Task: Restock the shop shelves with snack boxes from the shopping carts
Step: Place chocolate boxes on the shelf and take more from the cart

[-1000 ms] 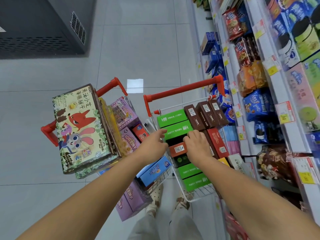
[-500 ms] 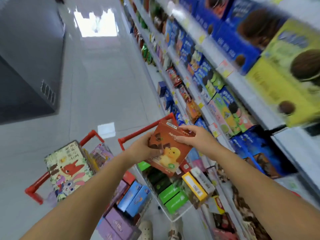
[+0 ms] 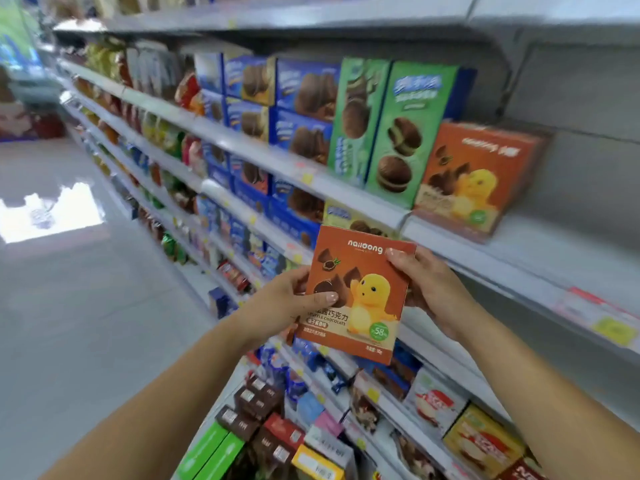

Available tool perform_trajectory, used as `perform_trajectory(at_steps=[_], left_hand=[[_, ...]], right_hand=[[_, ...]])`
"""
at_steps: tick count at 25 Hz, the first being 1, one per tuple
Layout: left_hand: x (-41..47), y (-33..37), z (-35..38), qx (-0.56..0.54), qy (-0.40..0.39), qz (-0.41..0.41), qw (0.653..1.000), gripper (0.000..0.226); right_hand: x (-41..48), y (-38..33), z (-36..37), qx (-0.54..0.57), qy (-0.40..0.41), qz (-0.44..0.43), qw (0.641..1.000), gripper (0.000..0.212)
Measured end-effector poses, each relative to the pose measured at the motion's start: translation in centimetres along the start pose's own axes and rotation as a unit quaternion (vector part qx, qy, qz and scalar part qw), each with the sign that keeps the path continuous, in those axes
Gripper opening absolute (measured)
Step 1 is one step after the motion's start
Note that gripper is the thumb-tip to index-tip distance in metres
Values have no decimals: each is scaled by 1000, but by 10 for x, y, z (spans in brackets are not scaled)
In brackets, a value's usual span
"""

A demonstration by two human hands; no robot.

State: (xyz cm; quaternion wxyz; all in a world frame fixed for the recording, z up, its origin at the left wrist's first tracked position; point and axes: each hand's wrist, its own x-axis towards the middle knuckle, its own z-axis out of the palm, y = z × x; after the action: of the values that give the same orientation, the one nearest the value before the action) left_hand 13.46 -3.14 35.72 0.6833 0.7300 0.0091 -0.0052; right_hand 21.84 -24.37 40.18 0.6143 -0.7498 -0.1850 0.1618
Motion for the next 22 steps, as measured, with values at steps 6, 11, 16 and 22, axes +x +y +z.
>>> perform_trajectory(at_steps=[6,11,16,22], left_hand=[[48,82,95,92,-85,104,987,40],[102,138,148,314,47,348,882,45],[166,184,156,462,79,380,797,53],[200,197,158,529,71,338,775,48]], right_hand=[[-59,-44,-113,-32,115,-29,992,35],[-67,-66,-227,-54,389,-51,918,17],[-19,-79,-305,-90,428,-70,896,32],[72,-91,-324,15,376,-177,910,46]])
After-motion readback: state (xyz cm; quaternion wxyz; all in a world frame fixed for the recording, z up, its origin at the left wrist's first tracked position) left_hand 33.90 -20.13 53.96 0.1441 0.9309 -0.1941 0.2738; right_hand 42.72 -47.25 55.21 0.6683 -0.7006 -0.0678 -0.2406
